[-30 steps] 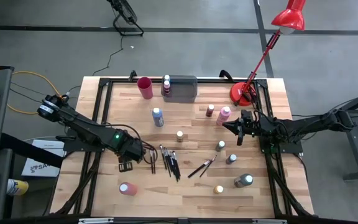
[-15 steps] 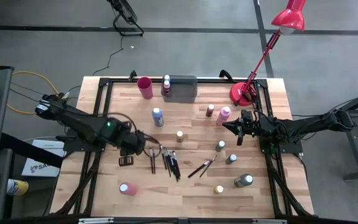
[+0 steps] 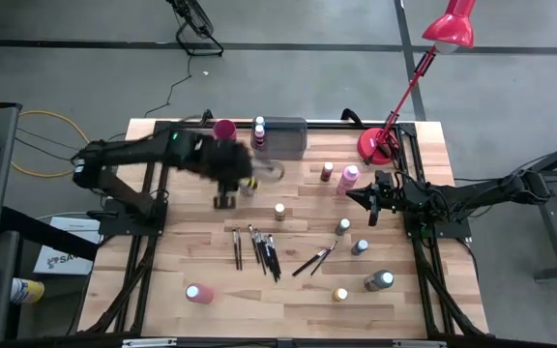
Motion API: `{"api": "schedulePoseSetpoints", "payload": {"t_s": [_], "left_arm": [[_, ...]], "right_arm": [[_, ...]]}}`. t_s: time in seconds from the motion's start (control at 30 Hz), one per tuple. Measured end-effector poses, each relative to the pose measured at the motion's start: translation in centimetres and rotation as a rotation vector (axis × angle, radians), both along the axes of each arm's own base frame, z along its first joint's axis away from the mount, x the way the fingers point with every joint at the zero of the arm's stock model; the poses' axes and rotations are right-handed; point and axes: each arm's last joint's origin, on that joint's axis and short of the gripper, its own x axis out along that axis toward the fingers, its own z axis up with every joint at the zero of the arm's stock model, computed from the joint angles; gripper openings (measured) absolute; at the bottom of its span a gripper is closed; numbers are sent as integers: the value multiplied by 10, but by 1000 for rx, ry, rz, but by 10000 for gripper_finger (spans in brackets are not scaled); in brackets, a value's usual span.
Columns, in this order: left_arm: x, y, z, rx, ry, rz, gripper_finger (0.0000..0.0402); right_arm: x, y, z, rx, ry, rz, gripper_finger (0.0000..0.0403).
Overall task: Pick & Place Paint Supplies
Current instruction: Put the yellow paint bottle into the black bin
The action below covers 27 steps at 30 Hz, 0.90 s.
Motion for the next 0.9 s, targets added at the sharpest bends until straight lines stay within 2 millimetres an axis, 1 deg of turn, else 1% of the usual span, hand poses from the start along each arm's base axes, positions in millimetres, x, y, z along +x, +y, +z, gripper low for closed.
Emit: {"api": "schedulePoseSetpoints", "payload": {"t_s": [0.13, 0.23, 0.33, 0.5, 0.6, 0.73, 0.9], "left_arm": [[27, 39, 4, 64, 23, 4, 113], [45, 69, 1, 91, 53, 18, 113], [62, 96, -9, 100, 107, 27, 113], [82, 135, -40, 65, 209, 56, 113], [88, 153, -60, 42, 262, 88, 113], [94, 170, -83, 17, 324, 115, 113], [96, 182, -95, 50, 372, 121, 113]], "right_arm": [[0, 0, 0, 0, 0, 0, 3], [0, 0, 0, 0, 0, 0, 3], [0, 0, 0, 0, -1, 0, 3], [0, 0, 0, 0, 0, 0, 3], [0, 0, 0, 0, 0, 0, 3], [0, 0, 0, 0, 0, 0, 3], [0, 0, 0, 0, 0, 0, 3]]}}
